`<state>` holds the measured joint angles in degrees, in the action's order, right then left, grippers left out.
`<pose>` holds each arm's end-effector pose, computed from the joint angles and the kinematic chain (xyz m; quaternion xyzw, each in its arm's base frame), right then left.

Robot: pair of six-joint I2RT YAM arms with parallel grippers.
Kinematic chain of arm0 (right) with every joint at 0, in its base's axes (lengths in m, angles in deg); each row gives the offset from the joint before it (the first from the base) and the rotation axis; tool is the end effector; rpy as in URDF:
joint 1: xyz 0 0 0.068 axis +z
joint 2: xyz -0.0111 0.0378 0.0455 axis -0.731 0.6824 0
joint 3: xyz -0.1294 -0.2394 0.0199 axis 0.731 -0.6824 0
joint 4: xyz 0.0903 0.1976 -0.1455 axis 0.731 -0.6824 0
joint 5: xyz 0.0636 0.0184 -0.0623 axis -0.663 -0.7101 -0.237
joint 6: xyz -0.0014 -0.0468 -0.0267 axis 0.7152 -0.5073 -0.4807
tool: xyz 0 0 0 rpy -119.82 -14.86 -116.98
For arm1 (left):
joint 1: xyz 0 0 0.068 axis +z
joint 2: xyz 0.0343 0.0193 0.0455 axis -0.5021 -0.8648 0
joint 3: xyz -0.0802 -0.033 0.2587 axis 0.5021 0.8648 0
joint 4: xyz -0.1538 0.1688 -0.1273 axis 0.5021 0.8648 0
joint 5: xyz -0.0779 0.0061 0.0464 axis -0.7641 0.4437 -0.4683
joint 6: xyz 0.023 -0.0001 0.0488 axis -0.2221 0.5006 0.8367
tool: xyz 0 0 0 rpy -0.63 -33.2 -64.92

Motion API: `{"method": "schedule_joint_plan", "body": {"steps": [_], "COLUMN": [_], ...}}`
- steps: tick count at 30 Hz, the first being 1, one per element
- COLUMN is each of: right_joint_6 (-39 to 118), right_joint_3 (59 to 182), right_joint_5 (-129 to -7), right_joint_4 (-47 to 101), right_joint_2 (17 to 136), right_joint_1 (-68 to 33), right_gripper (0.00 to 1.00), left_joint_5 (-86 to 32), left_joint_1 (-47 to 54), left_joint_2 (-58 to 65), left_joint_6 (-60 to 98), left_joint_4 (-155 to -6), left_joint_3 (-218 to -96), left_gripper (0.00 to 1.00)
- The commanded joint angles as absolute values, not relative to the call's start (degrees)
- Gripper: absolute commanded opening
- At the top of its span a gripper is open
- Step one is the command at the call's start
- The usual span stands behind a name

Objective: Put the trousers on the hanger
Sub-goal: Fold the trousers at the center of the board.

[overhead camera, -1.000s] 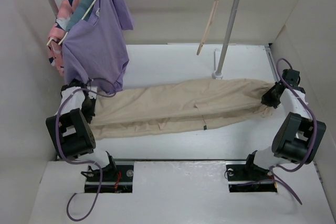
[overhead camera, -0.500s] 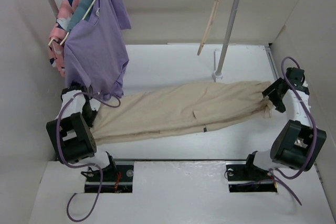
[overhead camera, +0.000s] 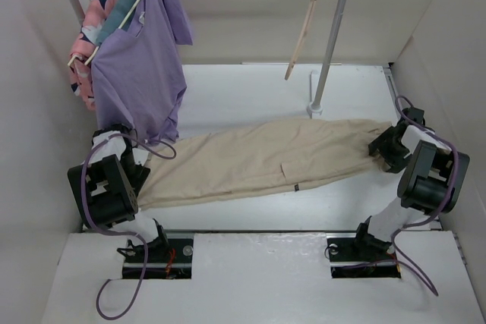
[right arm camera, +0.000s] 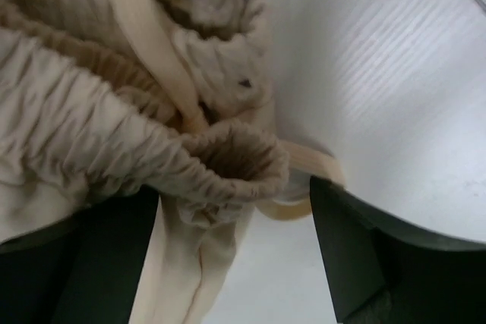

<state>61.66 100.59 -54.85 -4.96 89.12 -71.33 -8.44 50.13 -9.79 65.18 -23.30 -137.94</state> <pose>0.2761 -0.1287 0.1728 0.4489 0.8750 -0.0401 0.1771 0.2284 0.0899 0.1757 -0.1298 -0.9874 -0.0772 0.0463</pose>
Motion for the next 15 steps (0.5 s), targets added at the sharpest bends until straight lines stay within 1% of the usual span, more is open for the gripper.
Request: {"method": "schedule_joint_plan", "body": {"steps": [1,2,3,4,6,7,8,10,14,15], "right_joint_6": [62.4,62.4,61.8,61.8,61.1,60.4,60.4,60.4,63.9,64.4], "right_joint_3": [102.2,102.2,102.2,102.2,102.7,102.7,103.4,103.9,104.4,104.4], "right_joint_5": [-56.5,-56.5,-56.5,-56.5,-56.5,-56.5,-56.5,-54.9,-54.4,-53.8], "right_joint_4": [-1.7,-1.7,-1.7,-1.7,-1.7,-1.2,-1.2,-2.6,-3.1,-3.1], "right_joint_2": [91.8,91.8,92.4,92.4,92.4,92.4,92.4,92.4,84.5,80.9], "right_joint_1": [-71.5,-71.5,-71.5,-71.5,-71.5,-71.5,-72.1,-72.1,-72.6,-72.6], "right_gripper": [0.84,0.83,0.75,0.55,0.33,0.04,0.0,0.0,0.0,0.0], "left_joint_5": [-8.6,-9.2,-9.3,-9.9,-9.9,-10.4,-10.4,-11.0,-13.1,-13.1], "left_joint_1": [50.5,50.5,50.5,50.5,50.5,50.5,50.5,50.5,50.5,50.0], "left_joint_2": [-7.7,-7.7,-7.7,-7.7,-7.7,-7.7,-7.2,-7.1,-9.0,-9.7], "left_joint_6": [66.1,66.1,66.1,66.1,66.1,66.1,66.1,66.6,66.7,66.0], "left_joint_4": [-21.9,-21.9,-21.9,-21.9,-21.9,-21.9,-21.9,-21.9,-22.5,-23.0], "left_joint_3": [-137.9,-137.9,-137.9,-137.9,-137.9,-137.9,-137.9,-137.9,-138.4,-138.4], "left_gripper": [0.55,0.55,0.56,0.56,0.56,0.59,0.66,0.7,0.72,0.72]}}
